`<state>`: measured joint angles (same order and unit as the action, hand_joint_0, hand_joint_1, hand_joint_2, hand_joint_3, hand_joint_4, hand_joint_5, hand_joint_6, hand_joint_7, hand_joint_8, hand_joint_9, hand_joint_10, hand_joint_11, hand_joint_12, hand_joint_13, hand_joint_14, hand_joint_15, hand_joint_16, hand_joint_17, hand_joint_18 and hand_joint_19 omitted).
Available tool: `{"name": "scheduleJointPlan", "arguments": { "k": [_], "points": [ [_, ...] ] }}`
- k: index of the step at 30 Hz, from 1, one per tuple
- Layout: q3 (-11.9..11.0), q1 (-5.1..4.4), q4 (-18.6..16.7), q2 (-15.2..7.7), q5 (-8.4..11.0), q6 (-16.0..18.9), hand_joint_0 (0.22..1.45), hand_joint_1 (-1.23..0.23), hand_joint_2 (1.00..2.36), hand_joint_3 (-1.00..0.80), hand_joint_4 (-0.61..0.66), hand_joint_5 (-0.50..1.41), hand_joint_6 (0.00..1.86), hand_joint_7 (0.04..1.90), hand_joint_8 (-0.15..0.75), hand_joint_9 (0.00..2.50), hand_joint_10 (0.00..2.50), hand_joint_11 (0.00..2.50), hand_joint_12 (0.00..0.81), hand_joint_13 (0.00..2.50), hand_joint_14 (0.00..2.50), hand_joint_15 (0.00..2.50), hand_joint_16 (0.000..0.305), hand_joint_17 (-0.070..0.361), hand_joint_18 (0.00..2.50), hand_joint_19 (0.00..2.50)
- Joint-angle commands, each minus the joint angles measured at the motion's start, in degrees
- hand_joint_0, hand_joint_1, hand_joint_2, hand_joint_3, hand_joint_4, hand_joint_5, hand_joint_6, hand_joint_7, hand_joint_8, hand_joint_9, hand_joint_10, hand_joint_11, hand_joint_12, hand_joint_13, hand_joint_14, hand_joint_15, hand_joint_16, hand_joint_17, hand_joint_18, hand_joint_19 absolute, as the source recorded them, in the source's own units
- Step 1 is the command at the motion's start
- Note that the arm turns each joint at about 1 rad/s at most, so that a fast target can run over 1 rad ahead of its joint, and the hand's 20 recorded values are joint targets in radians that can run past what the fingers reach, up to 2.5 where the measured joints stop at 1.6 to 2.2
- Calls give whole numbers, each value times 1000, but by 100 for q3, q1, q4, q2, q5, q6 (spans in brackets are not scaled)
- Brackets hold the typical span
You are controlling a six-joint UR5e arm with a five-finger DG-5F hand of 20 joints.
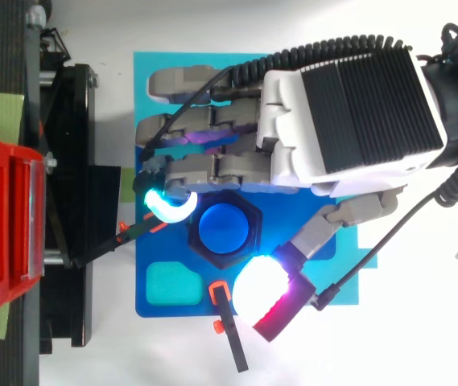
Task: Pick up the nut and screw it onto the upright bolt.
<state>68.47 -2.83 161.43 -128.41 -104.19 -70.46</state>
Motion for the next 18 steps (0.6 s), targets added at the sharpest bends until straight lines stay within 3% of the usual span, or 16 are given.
{"name": "scheduleJointPlan", "arguments": {
  "k": [1, 14, 18],
  "points": [
    [0, 37, 2, 0, -48, -3, 503, -206, 1000, -500, 237, -73, 503, 1234, 282, 796, 0, 0, 291, 374, 0, 0, 32, 71, 40, 0],
    [-35, 152, 2, 9, -180, -3, 514, -231, 1000, -500, 203, -19, 500, 1435, 290, 899, 0, 8, 276, 442, 0, 0, 29, 65, 93, 0],
    [-105, 187, 2, 9, -242, -3, 518, -246, 1000, -500, 191, -7, 534, 1403, 287, 937, 0, 10, 268, 466, 0, 0, 28, 63, 120, 0]
  ]
}}
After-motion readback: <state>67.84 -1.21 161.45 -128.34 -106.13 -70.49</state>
